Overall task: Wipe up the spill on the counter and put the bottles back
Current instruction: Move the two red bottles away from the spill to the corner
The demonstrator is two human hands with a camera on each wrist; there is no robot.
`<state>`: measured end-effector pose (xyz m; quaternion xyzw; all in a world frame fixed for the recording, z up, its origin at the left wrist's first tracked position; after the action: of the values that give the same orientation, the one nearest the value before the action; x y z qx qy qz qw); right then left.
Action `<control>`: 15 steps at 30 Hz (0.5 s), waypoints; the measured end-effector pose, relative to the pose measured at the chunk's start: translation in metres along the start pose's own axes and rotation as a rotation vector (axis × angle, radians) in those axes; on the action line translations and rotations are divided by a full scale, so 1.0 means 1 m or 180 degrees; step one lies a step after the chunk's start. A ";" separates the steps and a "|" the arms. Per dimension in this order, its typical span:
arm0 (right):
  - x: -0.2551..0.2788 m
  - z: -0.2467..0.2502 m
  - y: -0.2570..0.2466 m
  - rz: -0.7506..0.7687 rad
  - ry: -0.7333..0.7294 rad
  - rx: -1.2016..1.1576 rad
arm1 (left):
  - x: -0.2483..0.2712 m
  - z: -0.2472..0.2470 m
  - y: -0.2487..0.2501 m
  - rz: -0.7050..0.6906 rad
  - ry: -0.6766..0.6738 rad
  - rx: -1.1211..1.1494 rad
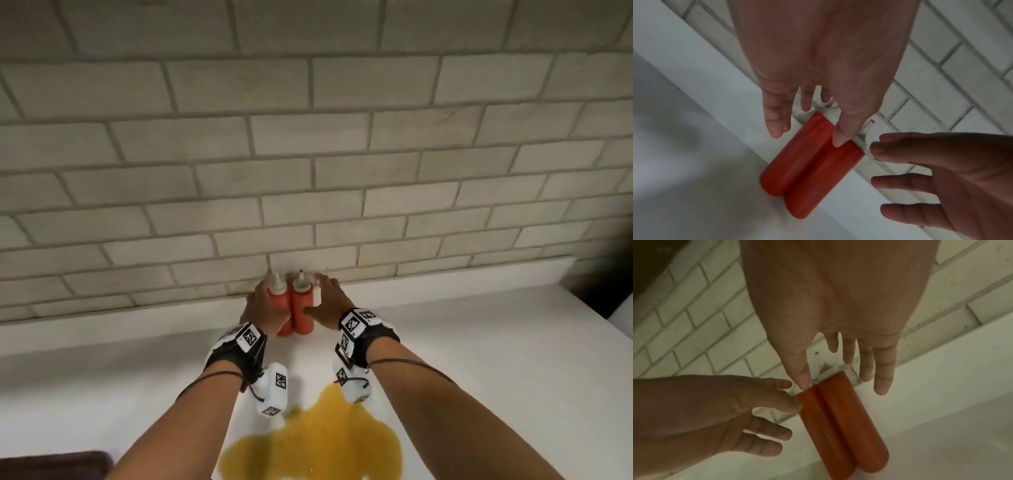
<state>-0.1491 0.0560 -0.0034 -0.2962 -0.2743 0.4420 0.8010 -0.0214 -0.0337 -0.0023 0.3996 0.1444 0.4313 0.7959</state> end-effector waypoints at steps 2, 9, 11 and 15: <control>-0.016 -0.005 -0.004 0.0052 -0.0098 0.0073 | -0.011 0.000 -0.001 0.0008 -0.0099 -0.0027; -0.054 -0.019 -0.004 -0.0162 -0.0112 -0.0099 | -0.040 -0.015 -0.018 0.0274 -0.0131 -0.0191; -0.057 -0.023 0.000 -0.0204 -0.0007 -0.0252 | -0.042 -0.017 -0.022 0.0353 -0.0039 -0.0130; -0.047 -0.032 0.013 -0.0121 0.0316 -0.0484 | -0.036 -0.021 -0.030 0.0363 0.0028 -0.0179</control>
<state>-0.1554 0.0130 -0.0426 -0.3724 -0.2725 0.3894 0.7971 -0.0376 -0.0614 -0.0430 0.3827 0.1126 0.4816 0.7804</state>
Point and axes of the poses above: each hand's wrist, its own x-axis away from the middle knuckle, its own z-axis out of the back of the hand, y = z × x, the point moved 4 cm from there along -x, towards the middle knuckle, and after that the axes turned 5 degrees about -y, right-handed, at the moved point
